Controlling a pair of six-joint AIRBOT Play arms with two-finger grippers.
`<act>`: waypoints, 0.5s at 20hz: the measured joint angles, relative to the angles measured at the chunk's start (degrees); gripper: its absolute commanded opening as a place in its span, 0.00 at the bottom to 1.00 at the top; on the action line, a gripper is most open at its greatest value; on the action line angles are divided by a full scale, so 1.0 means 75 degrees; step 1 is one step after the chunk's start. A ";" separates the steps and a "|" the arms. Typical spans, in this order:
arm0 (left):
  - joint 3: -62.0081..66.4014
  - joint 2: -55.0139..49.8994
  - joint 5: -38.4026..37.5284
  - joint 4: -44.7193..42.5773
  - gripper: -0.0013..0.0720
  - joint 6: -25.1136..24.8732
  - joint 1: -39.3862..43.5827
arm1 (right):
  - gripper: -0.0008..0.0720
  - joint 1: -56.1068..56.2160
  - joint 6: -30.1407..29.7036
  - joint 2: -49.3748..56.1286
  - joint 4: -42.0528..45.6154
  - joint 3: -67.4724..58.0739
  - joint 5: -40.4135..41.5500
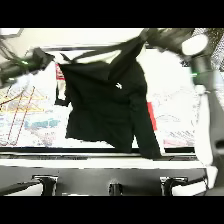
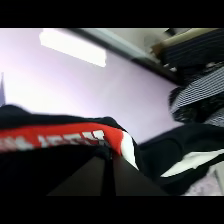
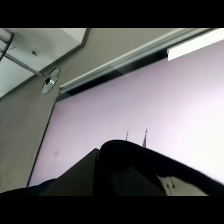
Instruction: Fold the clothes and pants, and hang the long-sleeved shirts on hangers.
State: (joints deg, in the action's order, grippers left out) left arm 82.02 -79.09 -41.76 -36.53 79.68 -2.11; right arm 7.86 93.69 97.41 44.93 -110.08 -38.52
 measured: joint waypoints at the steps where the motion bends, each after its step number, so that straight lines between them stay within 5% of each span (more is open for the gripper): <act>1: -0.0015 -0.0388 0.0146 0.0015 0.07 -0.0047 0.0044 | 0.13 0.0096 -0.0090 0.0446 -0.0166 0.0003 0.0079; 3: -0.0032 -0.1096 0.0358 0.0038 0.12 -0.0134 0.0090 | 0.32 0.0227 -0.0221 0.1134 -0.0408 0.0003 -0.0026; 4: -0.0035 -0.1396 0.0391 0.0041 0.35 -0.0154 0.0099 | 0.41 0.0262 -0.0262 0.1370 -0.0458 0.0003 -0.0184; 5: -0.0041 -0.1620 0.0388 0.0041 0.71 -0.0166 0.0090 | 0.53 0.0274 -0.0286 0.1550 -0.0484 0.0003 -0.0411; 6: -0.0041 -0.1798 0.0344 0.0050 0.96 -0.0166 0.0050 | 0.56 0.0251 -0.0318 0.1638 -0.0484 0.0003 -0.0632; 9: 0.0032 -0.1999 -0.0087 0.0055 0.97 -0.0017 -0.0321 | 0.76 -0.0099 -0.0361 0.1515 -0.0428 0.0003 -0.1749; 10: 0.0061 -0.1985 -0.0306 0.0058 0.97 0.0009 -0.0536 | 0.76 -0.0283 -0.0373 0.1355 -0.0358 0.0000 -0.2232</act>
State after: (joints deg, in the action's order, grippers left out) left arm 82.48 -93.97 -44.05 -36.10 79.75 -6.13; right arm 5.74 90.89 107.57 42.24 -110.08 -55.27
